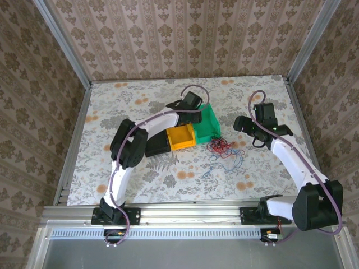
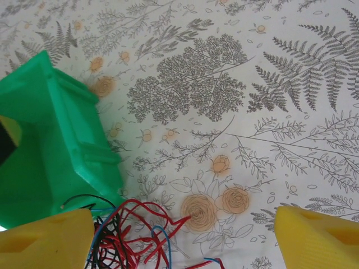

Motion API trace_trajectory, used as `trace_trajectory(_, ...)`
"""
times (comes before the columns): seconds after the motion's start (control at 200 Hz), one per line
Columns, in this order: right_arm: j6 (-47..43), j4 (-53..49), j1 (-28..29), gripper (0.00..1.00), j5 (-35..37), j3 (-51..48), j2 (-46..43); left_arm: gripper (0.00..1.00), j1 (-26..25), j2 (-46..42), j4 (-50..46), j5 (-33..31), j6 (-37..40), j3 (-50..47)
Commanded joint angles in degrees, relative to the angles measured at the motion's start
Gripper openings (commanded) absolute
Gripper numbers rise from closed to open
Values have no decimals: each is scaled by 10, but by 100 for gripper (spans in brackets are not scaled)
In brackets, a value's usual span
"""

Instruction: Untangle the cables

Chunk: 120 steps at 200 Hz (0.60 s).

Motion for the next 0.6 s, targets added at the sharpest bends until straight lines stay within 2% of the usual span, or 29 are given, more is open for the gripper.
trace_trajectory(0.0, 2, 0, 4, 84, -18, -17, -18, 54, 0, 25, -69, 5, -15, 51)
trace_trajectory(0.205, 11, 7, 10, 84, -18, -39, -24, 34, 5, 66, -82, -12, 17, 106)
trace_trajectory(0.44, 17, 15, 16, 84, -38, -50, -5, 27, 16, 146, -111, -14, 25, 246)
trace_trajectory(0.595, 12, 16, 20, 84, -63, -51, 15, 21, 20, 194, -133, -12, -22, 338)
